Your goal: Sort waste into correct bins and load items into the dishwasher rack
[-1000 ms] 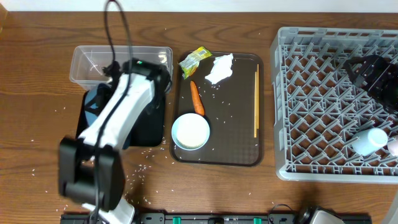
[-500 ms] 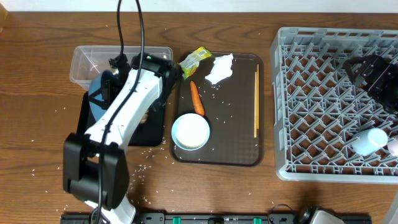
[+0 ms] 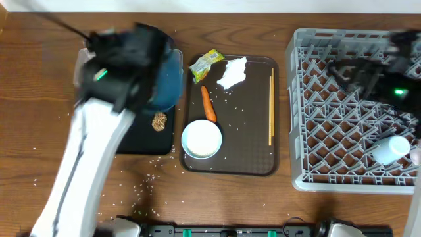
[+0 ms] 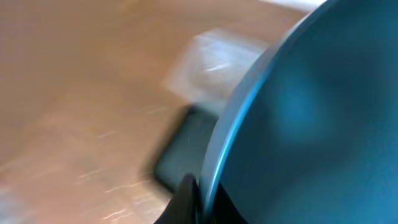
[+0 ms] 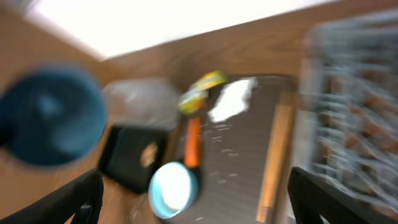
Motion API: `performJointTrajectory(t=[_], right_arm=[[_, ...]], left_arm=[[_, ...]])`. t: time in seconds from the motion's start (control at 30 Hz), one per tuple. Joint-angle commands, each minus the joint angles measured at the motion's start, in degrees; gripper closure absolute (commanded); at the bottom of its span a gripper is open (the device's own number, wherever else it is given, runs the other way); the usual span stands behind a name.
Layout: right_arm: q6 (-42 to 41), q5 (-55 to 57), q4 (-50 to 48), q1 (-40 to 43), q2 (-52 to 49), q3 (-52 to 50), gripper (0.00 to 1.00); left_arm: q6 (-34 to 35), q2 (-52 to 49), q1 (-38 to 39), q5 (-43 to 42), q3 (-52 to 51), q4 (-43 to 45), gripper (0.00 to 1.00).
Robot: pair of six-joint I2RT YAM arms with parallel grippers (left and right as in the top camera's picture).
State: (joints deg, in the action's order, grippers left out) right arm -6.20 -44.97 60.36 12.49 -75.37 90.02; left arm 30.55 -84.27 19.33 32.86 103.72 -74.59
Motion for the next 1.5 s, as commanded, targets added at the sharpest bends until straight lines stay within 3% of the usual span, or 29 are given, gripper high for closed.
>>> performJointTrajectory(t=[0.0,0.1,0.27,0.43,0.53,0.57,0.6,0.67,0.7,0.73,0.77,0.8,0.83,0.87,0.9,0.93,1.03,1.27,1.4,1.47], right_arm=[[3.76,-5.38,-1.79,-8.57,-0.15,0.07,0.12],[3.76,-2.84,-5.09,-16.65,-0.59,0.07,0.09],[3.67,10.84,-8.35,-26.64,-1.55,0.07,0.08],[3.26,23.47,-9.22,-32.74,-4.42,0.07,0.14],[2.97,28.63,-9.20,-33.64,-6.56,0.07,0.36],[3.02,28.76,-9.16,-33.59,-7.08,0.07,0.48],[2.99,28.74,-9.14,-33.42,-7.52,0.07,0.71],[3.04,29.29,-9.20,-32.87,-7.89,0.07,0.93],[3.02,30.10,-9.22,-32.59,-7.89,0.09,0.99],[2.95,31.63,-9.22,-32.13,-7.69,0.13,0.99],[2.49,33.53,-9.20,-31.50,-7.30,0.17,0.99],[1.81,35.30,-9.18,-31.01,-6.93,0.20,0.99],[0.66,38.32,-9.11,-30.01,-6.16,0.20,0.99],[0.15,40.39,-8.96,-29.27,-5.60,0.20,0.99],[-0.24,43.06,-8.79,-28.09,-4.76,0.20,0.99],[-0.24,45.57,-8.63,-26.80,-3.93,0.20,0.99],[-0.17,57.64,-8.04,-22.99,-2.27,0.20,0.99],[-0.20,102.33,-9.77,-11.43,-3.02,0.20,0.99],[-4.13,116.34,-10.56,-3.56,-5.46,0.20,0.99],[-4.44,117.15,-11.61,-0.35,-6.97,0.17,0.99]], left_arm=[[-8.02,3.85,0.85,-21.11,0.98,4.50,0.94],[-8.04,4.59,2.84,-24.35,0.98,6.62,0.94],[-8.02,3.89,7.32,-24.76,0.98,7.02,0.94],[-8.02,3.87,12.39,-24.94,0.98,8.98,0.94],[-8.02,3.85,14.60,-24.90,0.98,9.16,0.94],[-8.02,3.85,15.06,-24.90,0.98,9.16,0.94],[-8.02,3.85,15.47,-24.87,0.98,9.18,0.94],[-8.02,3.85,15.52,-24.72,0.98,9.29,0.94],[-8.02,3.82,15.52,-24.72,0.98,9.38,0.93],[-8.02,3.80,15.52,-24.72,0.98,9.49,0.94],[-8.02,3.80,15.47,-24.72,0.98,9.66,0.90],[-8.04,3.80,15.47,-24.65,0.98,9.77,0.73],[-8.07,3.80,15.47,-24.35,0.98,9.81,0.44],[-8.09,3.78,15.45,-23.78,0.98,9.81,0.22],[-8.09,3.78,15.45,-23.06,0.98,9.77,0.08],[-8.20,3.78,15.47,-22.73,0.98,9.79,0.01],[-8.50,3.80,15.45,-22.75,0.98,10.01,0.02],[-8.50,3.80,15.45,-22.77,0.98,9.92,0.02],[-8.50,3.82,15.45,-22.77,0.98,9.66,0.02],[-8.46,3.85,15.47,-22.80,0.98,9.09,0.02]])
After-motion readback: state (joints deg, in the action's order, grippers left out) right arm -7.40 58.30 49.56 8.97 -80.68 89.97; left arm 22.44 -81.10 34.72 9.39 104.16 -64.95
